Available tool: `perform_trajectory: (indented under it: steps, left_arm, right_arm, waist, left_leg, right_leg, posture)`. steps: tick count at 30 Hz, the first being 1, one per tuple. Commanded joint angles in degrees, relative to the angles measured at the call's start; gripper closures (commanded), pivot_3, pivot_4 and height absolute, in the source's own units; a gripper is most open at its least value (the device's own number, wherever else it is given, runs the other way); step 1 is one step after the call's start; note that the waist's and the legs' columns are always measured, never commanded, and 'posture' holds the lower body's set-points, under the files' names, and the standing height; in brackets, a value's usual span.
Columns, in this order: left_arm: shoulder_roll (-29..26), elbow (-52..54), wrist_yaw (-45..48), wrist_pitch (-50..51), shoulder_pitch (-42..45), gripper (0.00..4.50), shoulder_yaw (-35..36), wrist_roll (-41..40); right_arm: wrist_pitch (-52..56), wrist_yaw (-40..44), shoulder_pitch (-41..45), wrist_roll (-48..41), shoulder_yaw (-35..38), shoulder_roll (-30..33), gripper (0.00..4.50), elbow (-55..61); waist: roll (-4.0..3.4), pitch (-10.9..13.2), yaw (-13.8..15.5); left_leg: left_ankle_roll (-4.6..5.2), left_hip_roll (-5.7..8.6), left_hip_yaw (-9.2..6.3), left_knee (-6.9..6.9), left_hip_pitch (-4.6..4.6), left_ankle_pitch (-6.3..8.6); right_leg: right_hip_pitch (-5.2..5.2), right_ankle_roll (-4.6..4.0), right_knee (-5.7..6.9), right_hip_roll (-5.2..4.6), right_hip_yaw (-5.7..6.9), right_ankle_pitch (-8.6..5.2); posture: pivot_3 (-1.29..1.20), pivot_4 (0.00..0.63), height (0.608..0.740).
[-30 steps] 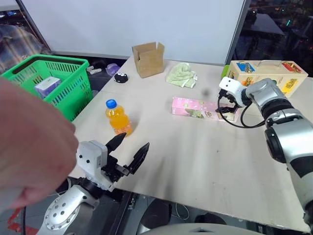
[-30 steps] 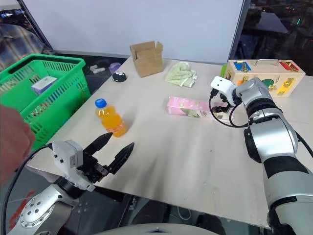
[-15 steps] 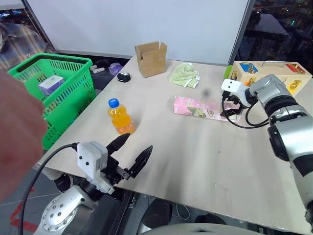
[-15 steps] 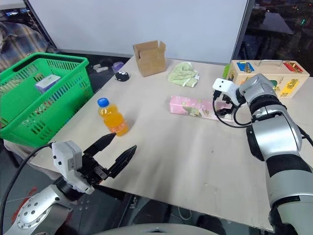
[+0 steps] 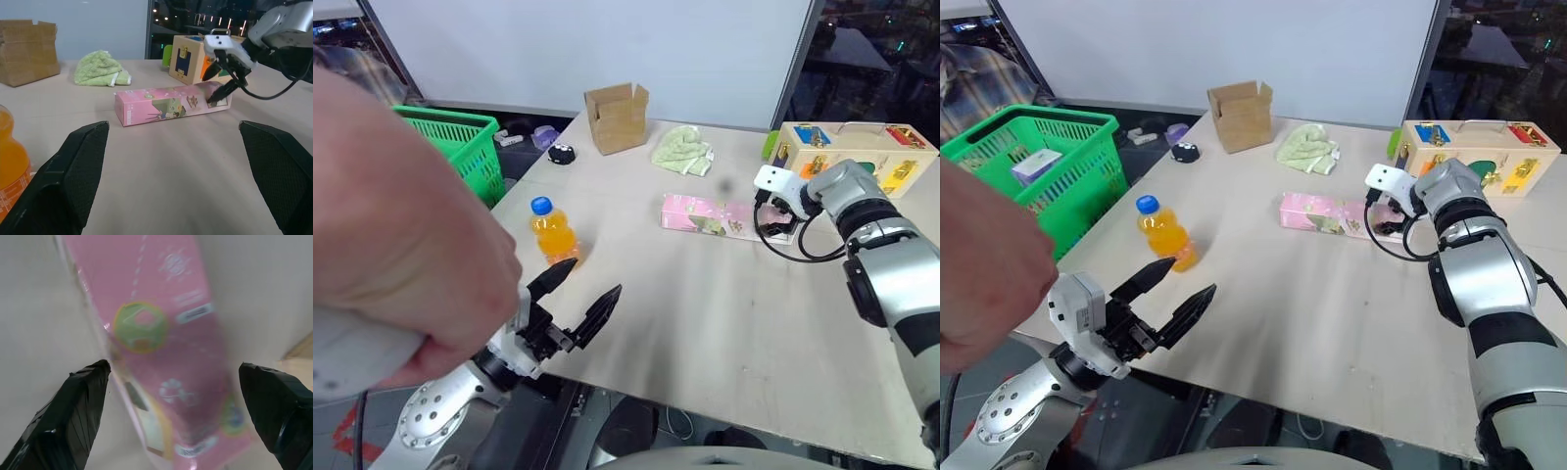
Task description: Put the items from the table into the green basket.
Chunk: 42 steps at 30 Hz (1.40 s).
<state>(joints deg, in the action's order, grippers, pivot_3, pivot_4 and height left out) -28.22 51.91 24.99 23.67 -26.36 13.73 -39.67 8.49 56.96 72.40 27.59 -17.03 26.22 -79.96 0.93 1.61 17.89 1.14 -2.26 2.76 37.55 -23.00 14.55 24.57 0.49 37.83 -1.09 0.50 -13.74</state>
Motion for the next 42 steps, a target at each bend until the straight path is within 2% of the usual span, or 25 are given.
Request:
perform_trajectory:
  steps: [1, 2, 5, 10, 16, 18, 31, 42]
  left_arm:
    - [-0.41, 0.96, -0.3, -0.34, 0.18, 0.07, 1.39, -0.56]
    - [-0.39, 1.04, -0.4, -0.31, 0.17, 0.07, 1.36, -0.54]
    - [-0.35, 1.58, -0.55, -0.41, -0.18, 0.0, 1.22, -0.41]
    - [-1.01, 1.27, 0.5, -0.42, -0.27, 0.0, 0.64, -0.23]
    - [-1.17, -0.86, 0.89, -0.45, 2.06, 0.0, -0.37, -0.13]
    - [-1.02, -2.26, 1.28, -0.67, 3.06, 0.0, -0.92, 0.2]
    - [-1.47, -9.2, 4.38, -0.85, 10.78, 0.0, -3.13, 1.38]
    - [-1.45, -11.77, 5.59, 0.42, 14.52, 0.0, -3.64, 0.91]
  right_arm:
    - [0.88, 0.19, 0.17, 0.58, -0.22, -0.33, 0.0, 0.38]
    - [1.09, 0.23, 0.11, 0.58, -0.14, -0.48, 0.0, 0.37]
    - [1.15, 1.33, 0.06, 0.55, -0.01, -0.69, 0.71, 0.42]
    - [0.91, 1.65, 0.29, 0.21, 0.43, -0.82, 2.93, 0.64]
    - [0.47, 2.13, 0.64, -1.69, 2.23, -0.24, 4.25, 1.04]
    - [0.87, 3.21, 1.15, -3.52, 3.89, -0.06, 4.44, 1.32]
    - [3.49, 10.33, 0.13, -11.6, 9.68, 0.51, 4.44, 3.88]
    - [3.53, 14.78, -0.16, -16.03, 11.06, 1.53, 4.44, 6.98]
  waist:
    - [0.0, 0.0, 0.0]
    - [0.0, 0.0, -0.01]
    - [0.0, 0.0, 0.05]
    - [0.04, -0.05, 0.08]
    - [0.11, -0.12, -0.52]
    - [0.1, -0.11, -1.19]
    - [0.03, -0.07, -7.03]
    - [0.0, -0.05, -11.75]
  left_leg:
    - [0.0, 0.0, 0.0, 0.0, 0.0, 0.0]
    - [0.0, 0.0, 0.0, 0.0, 0.0, 0.0]
    - [0.0, -0.01, -0.02, 0.0, 0.01, 0.0]
    - [0.0, -0.01, 0.0, 0.0, 0.04, 0.0]
    - [-0.01, -0.02, -0.03, 0.0, 0.21, 0.0]
    - [-0.01, -0.02, -0.05, 0.0, 0.22, -0.01]
    - [-0.01, 0.0, -0.04, 0.0, 0.09, -0.01]
    - [0.0, 0.0, -0.04, 0.0, 0.22, -0.02]
  right_leg:
    - [0.0, 0.0, 0.0, 0.0, 0.0, 0.0]
    - [0.0, 0.0, 0.0, 0.0, 0.0, 0.0]
    - [0.0, 0.0, 0.0, 0.02, 0.01, 0.0]
    - [-0.01, -0.01, 0.01, 0.02, 0.01, -0.01]
    - [-0.07, -0.01, 0.03, 0.1, -0.03, -0.04]
    - [-0.07, -0.03, 0.04, 0.12, -0.05, -0.02]
    - [-0.05, -0.06, 0.0, 0.11, -0.11, 0.2]
    - [-0.07, -0.05, 0.09, 0.14, -0.28, 0.22]
  posture:
    - [0.44, 0.0, 0.74]
    - [0.44, 0.0, 0.74]
    - [0.46, 0.0, 0.74]
    - [0.45, 0.0, 0.74]
    - [0.39, 0.0, 0.74]
    - [0.35, 0.0, 0.74]
    - [0.23, 0.0, 0.74]
    - [0.21, 0.0, 0.74]
